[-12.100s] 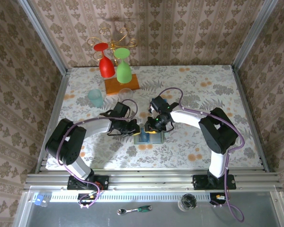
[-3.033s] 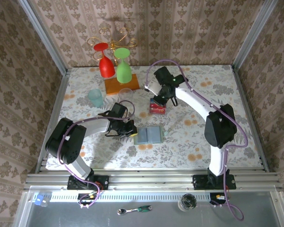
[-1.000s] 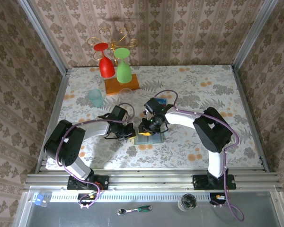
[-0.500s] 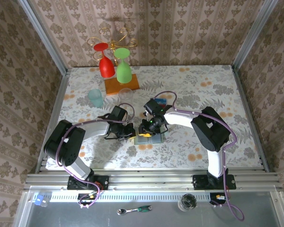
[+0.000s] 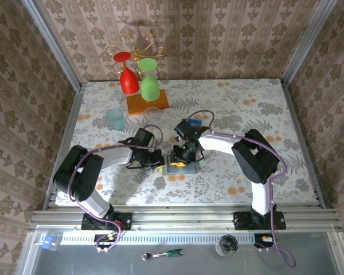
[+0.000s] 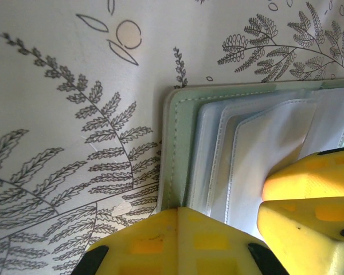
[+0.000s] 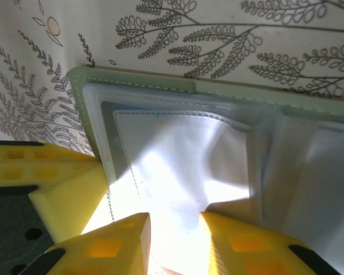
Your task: Take the credit cards out of the card holder
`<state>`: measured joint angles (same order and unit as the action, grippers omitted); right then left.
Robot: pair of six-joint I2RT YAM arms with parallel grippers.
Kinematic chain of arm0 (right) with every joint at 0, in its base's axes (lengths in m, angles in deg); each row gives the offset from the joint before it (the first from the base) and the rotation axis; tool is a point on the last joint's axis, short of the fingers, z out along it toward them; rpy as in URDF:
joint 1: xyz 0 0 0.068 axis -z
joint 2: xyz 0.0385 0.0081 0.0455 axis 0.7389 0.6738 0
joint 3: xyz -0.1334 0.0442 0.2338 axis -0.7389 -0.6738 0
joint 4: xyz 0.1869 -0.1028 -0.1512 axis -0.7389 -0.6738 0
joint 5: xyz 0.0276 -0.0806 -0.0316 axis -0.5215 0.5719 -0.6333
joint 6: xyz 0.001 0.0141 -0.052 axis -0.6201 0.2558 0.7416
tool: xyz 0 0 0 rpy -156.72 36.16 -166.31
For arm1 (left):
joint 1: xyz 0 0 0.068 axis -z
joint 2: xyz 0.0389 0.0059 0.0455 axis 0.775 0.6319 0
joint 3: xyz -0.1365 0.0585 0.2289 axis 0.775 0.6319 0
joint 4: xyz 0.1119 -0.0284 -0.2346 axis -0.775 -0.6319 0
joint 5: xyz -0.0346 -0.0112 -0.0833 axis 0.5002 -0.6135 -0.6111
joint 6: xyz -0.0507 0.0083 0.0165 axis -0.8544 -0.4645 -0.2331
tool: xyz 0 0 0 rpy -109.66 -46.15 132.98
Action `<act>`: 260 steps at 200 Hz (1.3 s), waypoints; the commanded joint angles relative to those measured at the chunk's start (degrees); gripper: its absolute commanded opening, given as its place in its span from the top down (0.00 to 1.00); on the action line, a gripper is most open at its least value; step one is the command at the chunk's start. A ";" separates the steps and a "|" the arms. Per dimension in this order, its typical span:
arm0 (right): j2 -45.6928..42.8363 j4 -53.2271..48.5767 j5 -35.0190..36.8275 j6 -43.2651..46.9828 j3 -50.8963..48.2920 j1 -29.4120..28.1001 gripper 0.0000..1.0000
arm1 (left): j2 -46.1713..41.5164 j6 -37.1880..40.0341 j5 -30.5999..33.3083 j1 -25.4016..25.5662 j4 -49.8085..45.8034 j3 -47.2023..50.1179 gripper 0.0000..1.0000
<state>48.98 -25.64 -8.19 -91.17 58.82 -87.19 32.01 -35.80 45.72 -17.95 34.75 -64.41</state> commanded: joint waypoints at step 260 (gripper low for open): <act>-3.98 18.75 -8.91 -4.29 -12.82 4.46 0.73 | -4.65 -3.06 -2.17 -0.43 8.41 1.41 0.99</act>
<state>45.70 -8.63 -16.34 -94.56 47.59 -83.15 26.50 -36.93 45.87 -18.32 39.54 -64.15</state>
